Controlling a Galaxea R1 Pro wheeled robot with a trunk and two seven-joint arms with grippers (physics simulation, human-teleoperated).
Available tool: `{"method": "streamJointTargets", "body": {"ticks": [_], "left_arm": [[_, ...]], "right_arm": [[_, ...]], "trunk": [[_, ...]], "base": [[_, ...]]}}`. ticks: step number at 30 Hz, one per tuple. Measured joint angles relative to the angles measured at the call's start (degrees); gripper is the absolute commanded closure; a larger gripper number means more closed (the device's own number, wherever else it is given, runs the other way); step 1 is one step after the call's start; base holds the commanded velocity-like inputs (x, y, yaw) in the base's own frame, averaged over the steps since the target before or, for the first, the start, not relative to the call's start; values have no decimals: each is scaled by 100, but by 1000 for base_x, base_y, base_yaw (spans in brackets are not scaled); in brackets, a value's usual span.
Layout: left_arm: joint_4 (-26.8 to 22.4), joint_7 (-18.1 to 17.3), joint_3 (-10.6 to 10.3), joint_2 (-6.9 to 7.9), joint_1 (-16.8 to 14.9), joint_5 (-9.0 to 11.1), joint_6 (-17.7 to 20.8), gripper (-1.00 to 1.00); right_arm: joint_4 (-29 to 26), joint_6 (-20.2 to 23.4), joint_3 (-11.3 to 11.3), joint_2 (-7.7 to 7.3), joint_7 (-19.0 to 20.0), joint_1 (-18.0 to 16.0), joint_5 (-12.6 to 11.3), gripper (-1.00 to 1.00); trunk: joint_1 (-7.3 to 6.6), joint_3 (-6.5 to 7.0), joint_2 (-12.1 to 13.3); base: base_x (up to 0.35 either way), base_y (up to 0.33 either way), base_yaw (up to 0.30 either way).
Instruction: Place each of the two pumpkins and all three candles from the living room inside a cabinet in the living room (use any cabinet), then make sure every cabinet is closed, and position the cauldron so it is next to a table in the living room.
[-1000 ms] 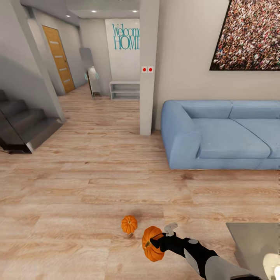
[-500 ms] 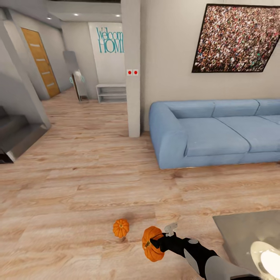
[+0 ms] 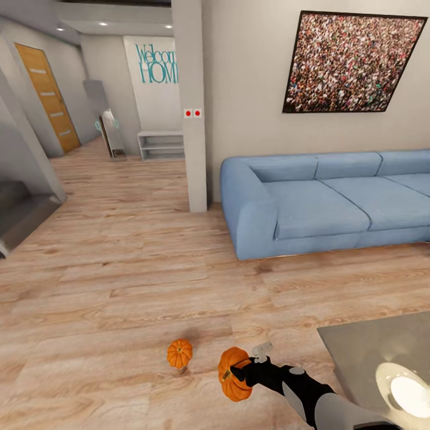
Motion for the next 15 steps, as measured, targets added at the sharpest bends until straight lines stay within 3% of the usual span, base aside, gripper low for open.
{"method": "streamJointTargets", "body": {"ticks": [9,15], "left_arm": [[5,0,0,0,-2,5,0,-100],[9,0,0,0,0,5,0,-100]], "right_arm": [[5,0,5,6,-8,1,22,100],[7,0,8,36,-10,1,26,100]], "trunk": [[0,-74,0],[0,-128,0]], "base": [[0,0,5],[0,0,84]]}}
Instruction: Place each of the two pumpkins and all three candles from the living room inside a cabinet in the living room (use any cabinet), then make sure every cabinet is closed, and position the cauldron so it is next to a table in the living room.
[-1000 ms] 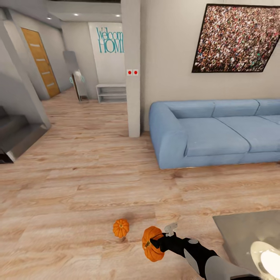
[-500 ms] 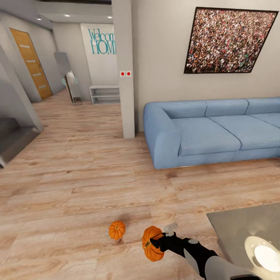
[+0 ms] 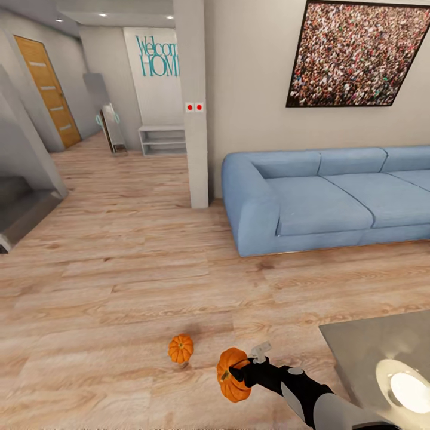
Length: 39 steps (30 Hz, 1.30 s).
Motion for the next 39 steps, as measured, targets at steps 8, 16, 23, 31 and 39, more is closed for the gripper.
{"method": "streamJointTargets", "body": {"ticks": [8,16,23,31,39], "left_arm": [[-1,0,0,0,1,1,3,-100],[-1,0,0,0,-1,0,4,-100],[-1,0,0,0,0,0,0,-100],[0,0,-1,0,0,-8,0,-100],[0,0,0,0,1,-9,0,-100]], "right_arm": [[0,9,7,93,-2,0,10,100],[-2,9,2,98,-5,0,10,100],[-8,17,2,94,-9,0,11,100],[-6,18,1,91,-9,0,12,100],[-8,10,4,82,-1,0,14,100]], "trunk": [[0,-67,0],[0,-84,0],[0,-122,0],[0,-170,0],[0,-204,0]], "base": [[48,146,121],[96,156,49],[198,18,155],[303,77,178],[320,21,102]]}}
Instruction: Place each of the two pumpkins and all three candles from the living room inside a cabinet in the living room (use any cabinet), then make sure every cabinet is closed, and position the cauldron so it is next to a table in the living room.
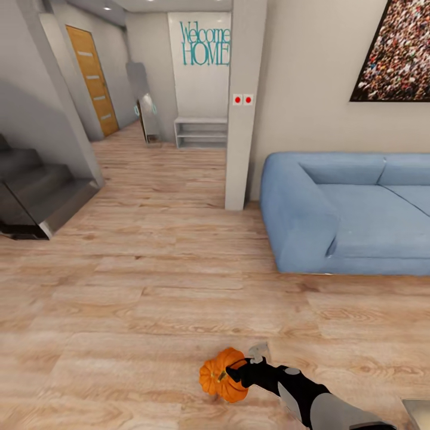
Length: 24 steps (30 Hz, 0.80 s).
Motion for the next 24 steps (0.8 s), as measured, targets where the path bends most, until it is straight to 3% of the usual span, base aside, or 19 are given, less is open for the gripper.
{"method": "streamJointTargets", "body": {"ticks": [8,22,24], "left_arm": [[-1,0,0,3,-1,2,0,-100],[-5,0,0,5,-1,6,0,-100],[-51,-5,18,29,-36,2,3,-100]], "right_arm": [[-1,3,-6,1,0,0,-5,100],[-17,14,-18,-28,21,-1,2,100],[-262,163,23,-34,136,-12,-40,100]], "trunk": [[0,-1,0],[0,-1,0],[0,-1,0]], "base": [[282,0,3],[9,0,0],[0,0,0]]}}
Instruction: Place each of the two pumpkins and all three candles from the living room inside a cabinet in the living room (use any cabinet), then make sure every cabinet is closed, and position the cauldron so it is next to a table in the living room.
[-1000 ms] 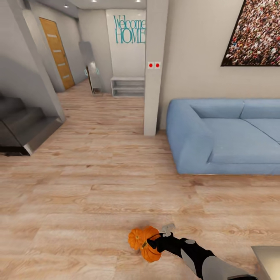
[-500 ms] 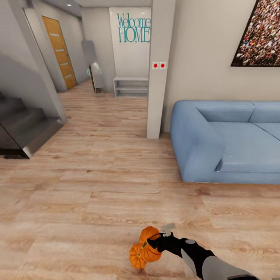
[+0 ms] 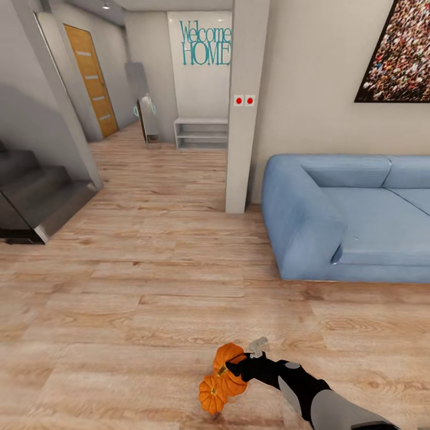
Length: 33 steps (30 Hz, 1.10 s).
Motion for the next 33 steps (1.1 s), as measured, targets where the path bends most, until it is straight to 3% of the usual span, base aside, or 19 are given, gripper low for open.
{"method": "streamJointTargets", "body": {"ticks": [1,3,7,13,15,17,20,22,24,25,26,27,28,31,33], "left_arm": [[-57,-6,6,66,-35,0,11,-100],[-447,-30,16,288,-173,3,59,-100],[-1151,-32,24,494,-406,7,265,-100],[-1814,-51,36,732,-876,31,734,-100],[-1897,-137,37,760,-1123,44,1058,-100],[-1933,-436,38,766,-1398,49,1486,-100],[-1948,-1232,52,804,-1869,45,2121,-100],[-1930,-1857,61,937,-2151,41,2444,-100],[-1912,-2846,76,1291,-2343,49,2673,-100],[-1748,-4151,141,1635,-2387,58,2761,-100],[-1540,-4873,175,1871,-2398,47,2755,-100],[-1397,-5262,173,1872,-2400,36,2748,-100],[-1080,-6244,128,1758,-2373,4,2695,-100],[-690,-6640,119,1520,-2348,2,2374,-100],[-607,-7177,133,1504,-2352,4,2276,-100]], "right_arm": [[-221,141,-140,5,21,-8,-70,100],[-761,701,-97,13,134,-8,-65,100],[-1671,1522,-243,-5,670,-8,-99,100],[-2365,2317,-1247,-16,1458,-15,-62,100],[-2538,2500,-1406,-6,1542,-21,-68,100],[-2788,2695,-1477,10,1579,-24,-72,100],[-3194,3103,-1517,13,1657,-25,-178,100],[-3412,3387,-1522,-8,1808,-25,-516,100],[-3579,3588,-1523,-29,1908,-25,-978,100],[-3650,3637,-1525,-61,1946,-25,-1166,100],[-3693,3669,-1524,-70,1961,-25,-1248,100],[-3715,3666,-1520,-75,1965,-24,-1244,100],[-3743,3689,-1488,-74,1977,-24,-1305,100],[-3759,3678,-1481,-97,1981,-24,-1292,100],[-3776,3681,-1491,-112,1983,-24,-1293,100]], "trunk": [[0,1,0],[0,1,0],[0,1,0],[0,1,0],[0,1,0],[0,1,0],[0,1,0],[0,1,0],[0,1,0],[0,0,0],[0,0,0],[0,0,0],[0,-1,0],[0,0,0],[0,0,0]], "base": [[0,0,0],[0,0,0],[0,0,0],[0,0,0],[0,0,0],[0,0,0],[0,0,0],[0,0,0],[0,0,0],[0,0,0],[0,0,0],[0,0,0],[0,0,0],[0,0,0],[0,0,0]]}}
